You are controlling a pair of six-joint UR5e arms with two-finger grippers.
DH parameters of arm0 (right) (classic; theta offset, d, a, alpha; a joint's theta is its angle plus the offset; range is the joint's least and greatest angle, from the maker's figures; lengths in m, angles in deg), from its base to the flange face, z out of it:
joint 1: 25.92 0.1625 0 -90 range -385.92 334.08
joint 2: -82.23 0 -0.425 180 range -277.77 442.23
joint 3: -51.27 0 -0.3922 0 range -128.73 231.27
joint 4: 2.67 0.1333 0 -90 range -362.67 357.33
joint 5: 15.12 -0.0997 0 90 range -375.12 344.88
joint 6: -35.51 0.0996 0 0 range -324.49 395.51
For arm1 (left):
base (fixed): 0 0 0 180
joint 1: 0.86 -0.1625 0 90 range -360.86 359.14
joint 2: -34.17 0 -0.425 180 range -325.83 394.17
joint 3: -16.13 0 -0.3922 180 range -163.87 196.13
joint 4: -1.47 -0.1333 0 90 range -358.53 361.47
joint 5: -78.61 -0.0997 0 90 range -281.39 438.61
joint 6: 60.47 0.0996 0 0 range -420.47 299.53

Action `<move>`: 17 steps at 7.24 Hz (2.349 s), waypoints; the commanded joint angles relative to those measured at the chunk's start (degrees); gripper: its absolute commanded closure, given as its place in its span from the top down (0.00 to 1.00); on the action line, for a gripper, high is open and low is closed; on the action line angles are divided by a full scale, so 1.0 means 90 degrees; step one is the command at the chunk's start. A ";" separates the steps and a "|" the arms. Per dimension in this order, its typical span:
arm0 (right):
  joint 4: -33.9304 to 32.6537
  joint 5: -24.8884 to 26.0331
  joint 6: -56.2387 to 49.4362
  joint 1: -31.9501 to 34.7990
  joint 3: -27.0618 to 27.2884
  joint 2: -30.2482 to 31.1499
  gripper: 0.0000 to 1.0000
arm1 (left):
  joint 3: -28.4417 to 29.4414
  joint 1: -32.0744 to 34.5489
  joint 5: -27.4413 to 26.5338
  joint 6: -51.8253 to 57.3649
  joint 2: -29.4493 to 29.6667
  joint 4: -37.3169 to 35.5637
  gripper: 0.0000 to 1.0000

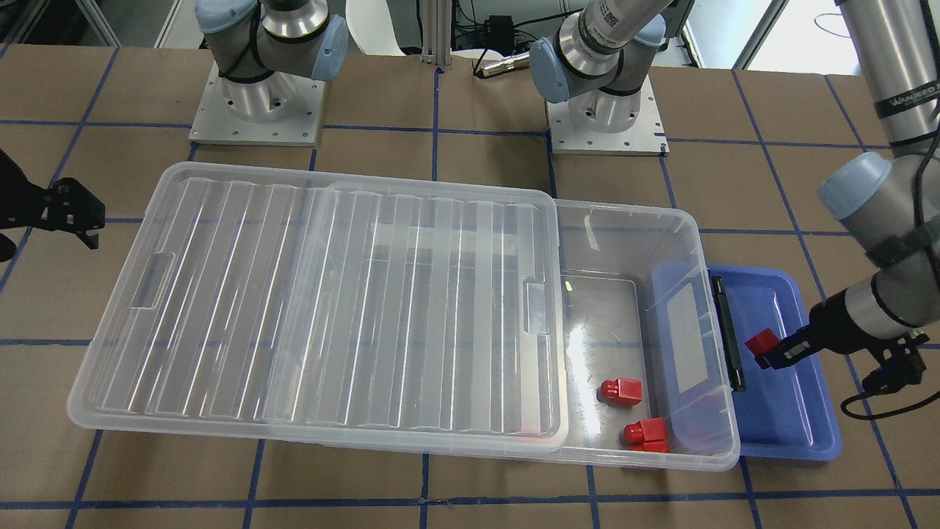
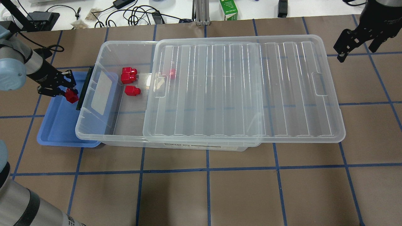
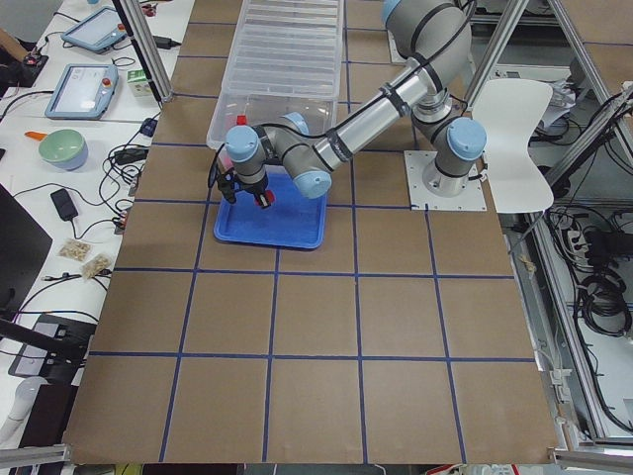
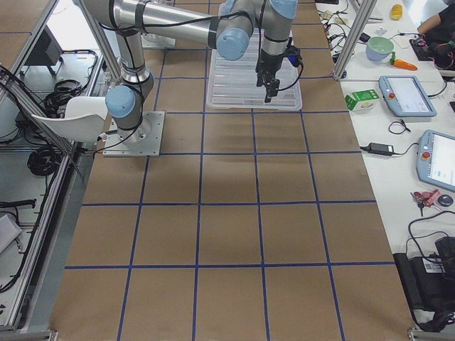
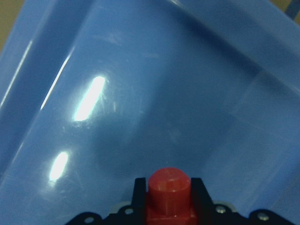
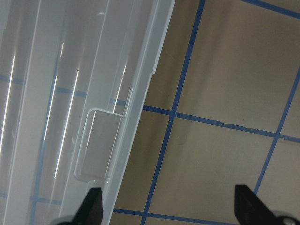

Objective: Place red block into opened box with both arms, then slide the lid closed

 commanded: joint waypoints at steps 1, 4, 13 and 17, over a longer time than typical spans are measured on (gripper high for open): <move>-0.0002 0.0013 0.0011 0.0005 0.0003 -0.0003 1.00 | 0.0952 0.0263 0.0012 0.0052 -0.0528 0.1916 0.00; -0.0002 -0.0006 0.0011 0.0015 -0.0006 0.0026 1.00 | 0.1085 0.2018 -0.0339 -0.0027 -0.1105 0.2190 0.00; 0.0007 0.0042 0.0030 -0.0004 0.0003 0.0075 1.00 | -0.1620 0.2453 -0.0398 0.0597 -0.0999 -0.1098 0.00; -0.0002 0.0033 0.0011 0.0005 0.0003 0.0065 1.00 | -0.1983 0.2453 -0.0398 0.0608 -0.0873 -0.1306 0.00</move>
